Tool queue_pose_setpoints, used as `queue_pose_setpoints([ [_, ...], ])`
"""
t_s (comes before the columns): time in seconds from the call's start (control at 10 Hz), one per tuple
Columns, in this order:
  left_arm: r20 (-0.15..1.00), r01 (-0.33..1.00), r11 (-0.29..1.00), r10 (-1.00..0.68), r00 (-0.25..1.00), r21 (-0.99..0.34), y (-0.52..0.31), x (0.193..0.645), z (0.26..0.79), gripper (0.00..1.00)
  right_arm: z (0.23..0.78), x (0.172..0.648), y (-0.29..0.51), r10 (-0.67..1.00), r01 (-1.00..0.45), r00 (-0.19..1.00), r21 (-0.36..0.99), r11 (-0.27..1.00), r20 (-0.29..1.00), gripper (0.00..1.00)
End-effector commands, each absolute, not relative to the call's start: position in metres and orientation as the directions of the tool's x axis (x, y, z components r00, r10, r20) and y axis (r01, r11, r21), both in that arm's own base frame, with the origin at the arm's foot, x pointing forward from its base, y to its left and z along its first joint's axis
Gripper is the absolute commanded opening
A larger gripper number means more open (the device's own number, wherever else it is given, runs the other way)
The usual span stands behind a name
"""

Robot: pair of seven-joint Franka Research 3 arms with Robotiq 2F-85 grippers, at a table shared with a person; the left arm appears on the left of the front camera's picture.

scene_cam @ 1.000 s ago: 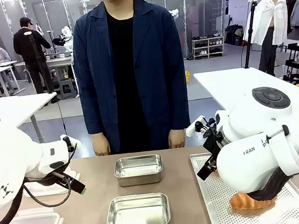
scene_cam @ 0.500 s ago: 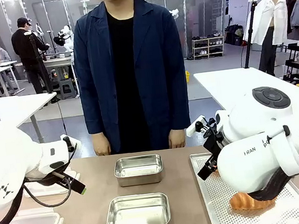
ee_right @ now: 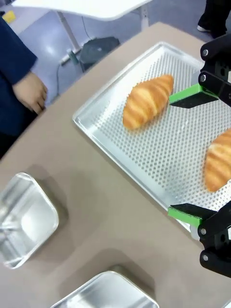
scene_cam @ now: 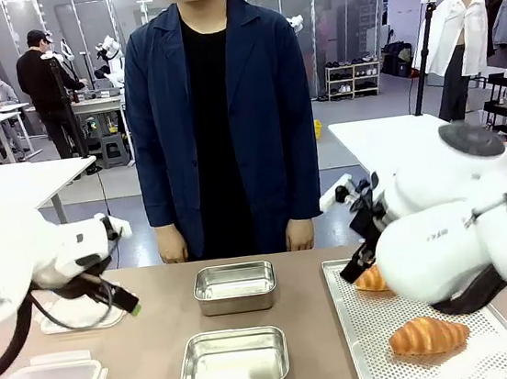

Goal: Place the bread into the airtight container.
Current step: Pick up a Butter Roll and place it into an empty Airtight Container.

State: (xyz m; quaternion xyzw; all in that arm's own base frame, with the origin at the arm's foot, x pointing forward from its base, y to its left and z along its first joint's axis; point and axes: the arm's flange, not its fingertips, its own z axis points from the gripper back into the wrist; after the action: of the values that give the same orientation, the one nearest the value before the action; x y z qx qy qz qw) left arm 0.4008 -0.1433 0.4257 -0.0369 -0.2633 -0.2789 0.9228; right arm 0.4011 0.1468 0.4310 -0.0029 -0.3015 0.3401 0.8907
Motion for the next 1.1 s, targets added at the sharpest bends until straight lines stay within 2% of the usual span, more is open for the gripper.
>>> queue_pose_setpoints([
  [0.0,0.534,0.561,0.828,-0.482,0.695,0.018,-0.123,0.388,0.503,1.0,0.509,0.395,0.119,0.619,-0.629,0.564,-0.2,0.751,0.547,1.0],
  [0.2,0.566,0.552,0.833,-0.474,0.675,0.04,-0.104,0.365,0.58,1.0,0.589,0.374,0.093,0.621,-0.625,0.559,-0.213,0.751,0.55,1.0],
  [0.5,0.622,0.569,0.822,-0.456,0.637,0.019,-0.079,0.307,0.694,1.0,0.698,0.311,0.061,0.635,-0.627,0.528,-0.246,0.739,0.563,1.0],
  [0.8,0.671,0.535,0.842,-0.439,0.598,0.073,-0.065,0.247,0.765,1.0,0.755,0.246,0.038,0.639,-0.616,0.532,-0.263,0.742,0.556,1.0],
  [1.0,0.702,0.54,0.836,-0.44,0.56,0.093,-0.059,0.216,0.785,1.0,0.772,0.213,0.026,0.637,-0.601,0.521,-0.285,0.747,0.568,1.0],
])
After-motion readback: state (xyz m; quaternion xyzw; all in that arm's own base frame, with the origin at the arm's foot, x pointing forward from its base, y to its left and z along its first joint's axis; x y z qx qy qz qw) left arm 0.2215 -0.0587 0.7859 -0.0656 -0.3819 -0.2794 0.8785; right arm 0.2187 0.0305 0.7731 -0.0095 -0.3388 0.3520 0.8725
